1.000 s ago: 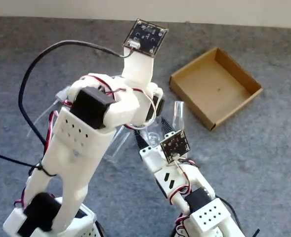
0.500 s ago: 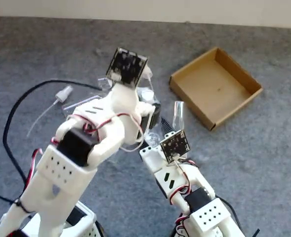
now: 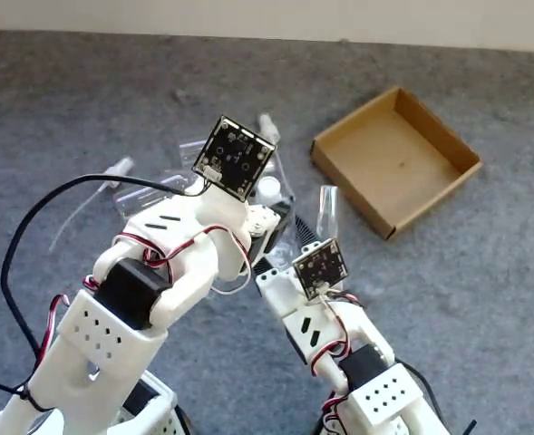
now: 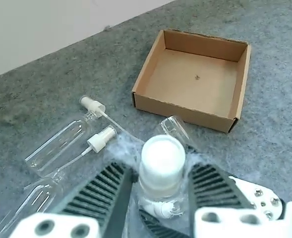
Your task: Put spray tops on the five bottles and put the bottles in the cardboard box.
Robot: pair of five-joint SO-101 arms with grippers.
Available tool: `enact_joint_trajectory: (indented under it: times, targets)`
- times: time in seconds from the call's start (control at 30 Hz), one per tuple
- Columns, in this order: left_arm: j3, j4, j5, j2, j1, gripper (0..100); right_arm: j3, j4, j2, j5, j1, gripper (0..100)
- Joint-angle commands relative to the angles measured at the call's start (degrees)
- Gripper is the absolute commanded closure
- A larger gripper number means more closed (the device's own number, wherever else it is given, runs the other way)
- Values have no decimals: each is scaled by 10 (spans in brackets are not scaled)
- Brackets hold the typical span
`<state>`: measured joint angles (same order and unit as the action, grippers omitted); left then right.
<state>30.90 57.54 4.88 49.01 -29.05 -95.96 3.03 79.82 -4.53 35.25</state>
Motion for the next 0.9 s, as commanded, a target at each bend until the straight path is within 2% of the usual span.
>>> enact_joint_trajectory:
  times: [0.0, 0.5, 0.87]
  targets:
    - [-1, -8, -4, 16, 8, 825, -60, 1, 7, -7, 4, 828]
    - [-7, -12, -5, 16, 29, 821, -60, 1, 7, -7, 4, 828]
    - [0, -36, -4, 15, 16, 821, -60, 2, 7, -7, 4, 828]
